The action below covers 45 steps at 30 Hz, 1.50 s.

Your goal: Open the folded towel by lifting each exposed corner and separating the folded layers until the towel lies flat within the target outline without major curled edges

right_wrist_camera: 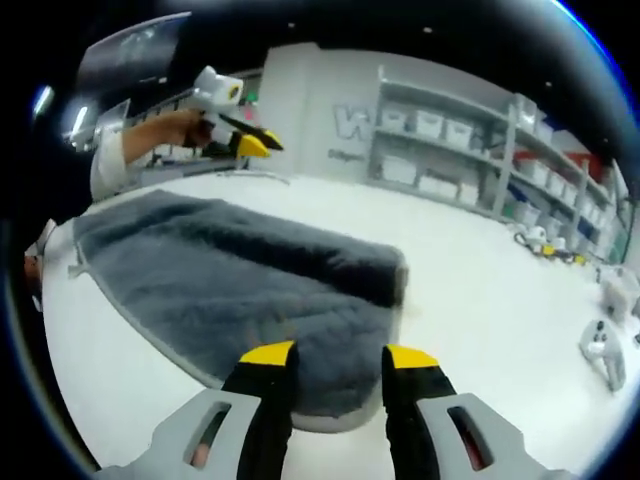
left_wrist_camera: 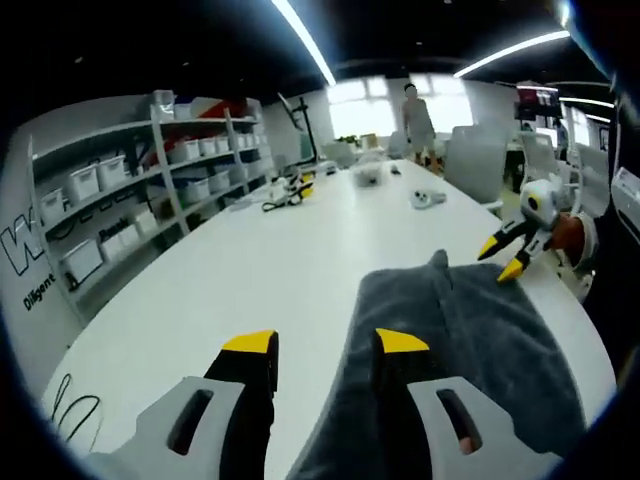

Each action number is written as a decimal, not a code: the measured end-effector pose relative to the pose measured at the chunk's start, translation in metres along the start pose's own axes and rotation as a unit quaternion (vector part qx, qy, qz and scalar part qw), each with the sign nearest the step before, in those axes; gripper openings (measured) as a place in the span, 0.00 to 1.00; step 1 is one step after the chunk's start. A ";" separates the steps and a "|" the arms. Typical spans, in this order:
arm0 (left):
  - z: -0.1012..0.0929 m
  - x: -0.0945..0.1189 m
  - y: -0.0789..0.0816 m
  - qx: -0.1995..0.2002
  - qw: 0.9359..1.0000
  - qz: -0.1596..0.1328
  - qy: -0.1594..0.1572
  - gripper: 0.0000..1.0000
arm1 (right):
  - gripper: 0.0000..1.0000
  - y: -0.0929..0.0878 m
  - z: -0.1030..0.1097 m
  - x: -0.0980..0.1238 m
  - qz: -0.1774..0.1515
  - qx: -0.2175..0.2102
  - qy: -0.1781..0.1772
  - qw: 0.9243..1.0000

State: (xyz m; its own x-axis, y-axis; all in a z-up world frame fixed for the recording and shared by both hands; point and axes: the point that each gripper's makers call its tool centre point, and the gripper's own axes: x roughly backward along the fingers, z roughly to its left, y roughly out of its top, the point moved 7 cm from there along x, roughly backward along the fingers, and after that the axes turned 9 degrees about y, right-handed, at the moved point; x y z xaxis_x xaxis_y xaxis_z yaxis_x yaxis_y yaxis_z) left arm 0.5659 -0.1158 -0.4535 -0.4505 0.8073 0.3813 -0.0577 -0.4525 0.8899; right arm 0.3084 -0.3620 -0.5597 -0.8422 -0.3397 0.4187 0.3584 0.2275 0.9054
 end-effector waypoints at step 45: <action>-0.057 -0.149 -0.001 -0.019 0.990 0.015 -0.139 0.32 | 0.27 -0.010 0.019 0.016 0.004 -0.051 -0.010 0.999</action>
State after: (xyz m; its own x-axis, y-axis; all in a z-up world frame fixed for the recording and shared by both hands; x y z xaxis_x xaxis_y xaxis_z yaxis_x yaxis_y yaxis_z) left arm 0.5829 -0.2574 -0.5256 -0.1900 0.8636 0.4670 -0.0831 -0.4881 0.8688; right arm 0.2841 -0.3524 -0.5639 -0.8463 -0.3202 0.4257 0.4037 0.1358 0.9048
